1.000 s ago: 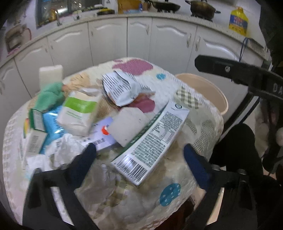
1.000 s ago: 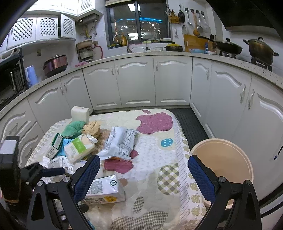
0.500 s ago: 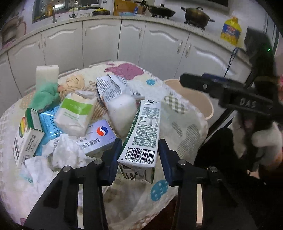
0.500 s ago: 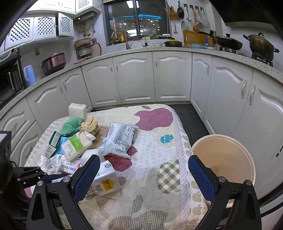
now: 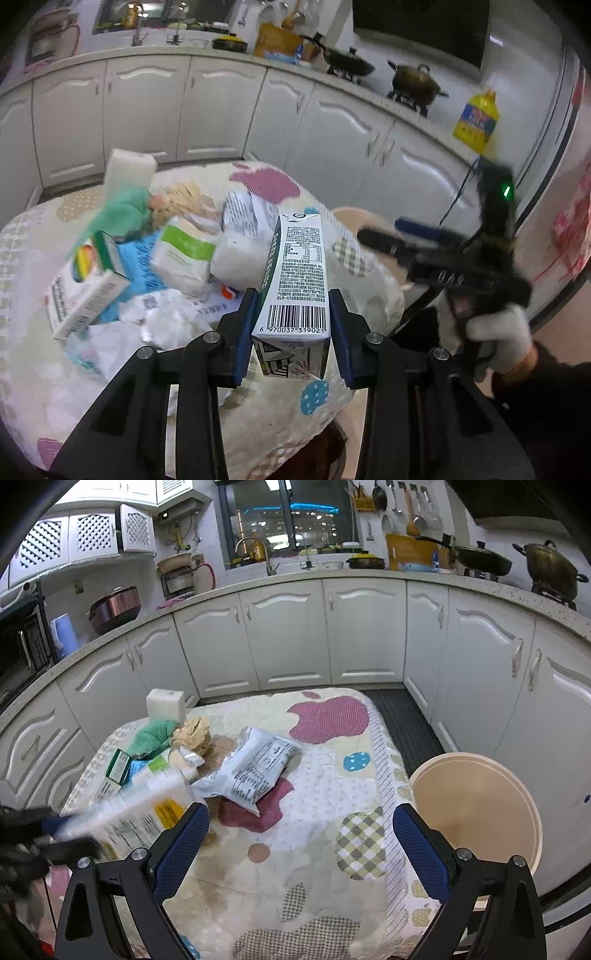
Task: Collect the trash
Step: 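Lift the carton with the left gripper while the right gripper approaches the white foam block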
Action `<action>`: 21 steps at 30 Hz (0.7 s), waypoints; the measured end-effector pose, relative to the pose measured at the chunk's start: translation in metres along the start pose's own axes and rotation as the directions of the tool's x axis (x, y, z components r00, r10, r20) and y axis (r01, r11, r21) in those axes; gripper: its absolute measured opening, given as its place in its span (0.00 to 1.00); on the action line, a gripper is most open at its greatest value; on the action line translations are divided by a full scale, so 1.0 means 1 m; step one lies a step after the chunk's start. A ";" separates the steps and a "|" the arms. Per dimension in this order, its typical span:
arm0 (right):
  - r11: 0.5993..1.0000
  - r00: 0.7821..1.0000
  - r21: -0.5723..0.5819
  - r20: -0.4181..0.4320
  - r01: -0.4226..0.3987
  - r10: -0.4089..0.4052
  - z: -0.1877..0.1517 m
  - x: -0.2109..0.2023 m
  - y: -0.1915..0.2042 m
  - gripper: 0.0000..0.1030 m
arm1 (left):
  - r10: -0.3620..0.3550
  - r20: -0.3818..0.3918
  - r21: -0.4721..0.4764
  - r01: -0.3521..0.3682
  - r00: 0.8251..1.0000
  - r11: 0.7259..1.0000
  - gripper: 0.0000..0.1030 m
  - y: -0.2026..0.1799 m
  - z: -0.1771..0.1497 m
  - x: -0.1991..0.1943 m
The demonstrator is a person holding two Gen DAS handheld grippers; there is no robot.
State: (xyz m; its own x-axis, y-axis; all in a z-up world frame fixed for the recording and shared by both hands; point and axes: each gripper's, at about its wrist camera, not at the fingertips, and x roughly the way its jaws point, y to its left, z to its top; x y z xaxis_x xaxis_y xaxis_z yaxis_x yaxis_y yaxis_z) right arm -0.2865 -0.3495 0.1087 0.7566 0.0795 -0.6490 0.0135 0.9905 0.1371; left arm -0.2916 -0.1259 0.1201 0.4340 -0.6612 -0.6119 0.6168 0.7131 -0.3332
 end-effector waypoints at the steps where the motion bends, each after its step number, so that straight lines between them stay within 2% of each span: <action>1: 1.000 1.000 -0.005 -0.007 -0.011 0.011 -0.001 0.002 0.002 0.96 | 0.004 0.015 -0.008 -0.003 1.000 1.000 0.34 0.003 0.002 -0.006; 5: 0.994 0.994 -0.044 -0.039 -0.100 0.099 -0.004 0.010 0.020 0.89 | 0.033 0.073 -0.047 -0.029 0.997 0.998 0.34 0.018 0.009 -0.027; 9: 0.977 0.977 -0.073 -0.086 -0.203 0.196 -0.007 0.025 0.044 0.83 | 0.055 0.097 -0.081 -0.047 0.994 0.996 0.34 0.031 0.010 -0.035; 13: 0.958 0.953 -0.070 -0.141 -0.278 0.267 -0.009 0.046 0.063 0.83 | 0.053 0.121 -0.104 -0.041 0.991 0.994 0.34 0.040 0.008 -0.045; 19: 0.947 0.934 -0.033 -0.180 -0.319 0.308 -0.013 0.068 0.074 0.83 | 0.038 0.130 -0.145 -0.019 0.991 0.989 0.34 0.051 0.008 -0.049; 21: 0.949 0.934 -0.036 -0.192 -0.314 0.302 -0.014 0.075 0.076 0.83 | 0.055 0.139 -0.143 -0.035 0.989 0.989 0.34 0.052 0.008 -0.051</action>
State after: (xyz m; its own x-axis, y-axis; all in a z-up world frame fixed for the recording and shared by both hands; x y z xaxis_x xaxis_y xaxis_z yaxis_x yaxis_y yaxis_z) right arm -0.2381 -0.2667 0.0599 0.5847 0.3952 -0.7085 -0.2487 0.9186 0.3072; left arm -0.2768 -0.0572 0.1394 0.5545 -0.6471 -0.5233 0.5013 0.7617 -0.4106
